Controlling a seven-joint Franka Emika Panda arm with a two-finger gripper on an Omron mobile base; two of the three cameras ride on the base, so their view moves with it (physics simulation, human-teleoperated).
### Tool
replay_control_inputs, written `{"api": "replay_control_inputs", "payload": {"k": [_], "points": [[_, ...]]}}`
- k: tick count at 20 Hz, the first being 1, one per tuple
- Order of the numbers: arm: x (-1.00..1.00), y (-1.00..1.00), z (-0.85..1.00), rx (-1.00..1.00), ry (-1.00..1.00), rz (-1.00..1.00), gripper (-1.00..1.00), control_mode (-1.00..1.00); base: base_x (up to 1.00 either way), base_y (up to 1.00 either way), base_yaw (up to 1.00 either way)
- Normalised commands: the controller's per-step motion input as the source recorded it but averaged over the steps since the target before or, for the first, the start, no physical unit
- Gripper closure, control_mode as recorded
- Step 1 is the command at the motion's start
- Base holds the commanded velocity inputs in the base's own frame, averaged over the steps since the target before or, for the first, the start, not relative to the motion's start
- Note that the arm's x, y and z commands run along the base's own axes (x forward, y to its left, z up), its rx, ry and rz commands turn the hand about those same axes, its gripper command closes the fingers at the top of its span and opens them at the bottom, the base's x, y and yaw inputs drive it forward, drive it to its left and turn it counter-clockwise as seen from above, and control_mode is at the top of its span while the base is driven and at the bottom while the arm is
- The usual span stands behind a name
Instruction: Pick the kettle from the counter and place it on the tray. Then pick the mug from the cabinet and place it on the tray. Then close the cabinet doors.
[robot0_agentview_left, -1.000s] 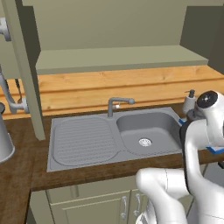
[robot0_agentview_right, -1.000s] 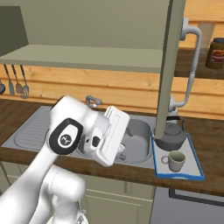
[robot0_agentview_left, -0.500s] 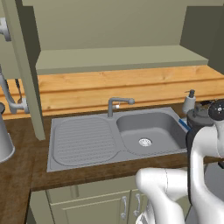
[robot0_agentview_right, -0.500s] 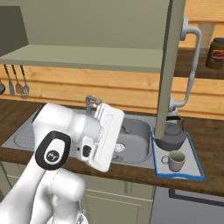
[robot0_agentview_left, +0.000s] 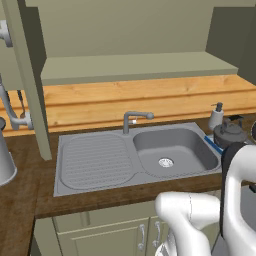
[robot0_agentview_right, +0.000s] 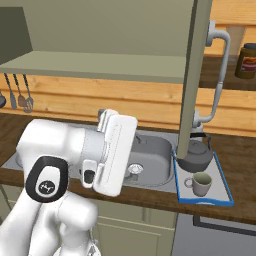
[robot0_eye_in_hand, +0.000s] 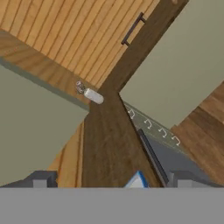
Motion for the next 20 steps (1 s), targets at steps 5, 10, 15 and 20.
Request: {"api": "replay_control_inputs", "payload": {"k": [5,10,15,20], "points": [[-0.25,0.08,0.22,-0.04,-0.08,-0.07,-1.0,-1.0,0.0,0.0,0.0],[-0.26,0.11,0.16,-0.06,-0.09,-0.09,-1.0,-1.0,0.0,0.0,0.0],[-0.37,-0.07,0.17,-0.04,-0.07,-0.1,-1.0,-1.0,0.0,0.0,0.0],[-0.35,-0.37,0.23,-0.1,-0.18,-0.02,-1.0,-1.0,0.0,0.0,0.0]]}}
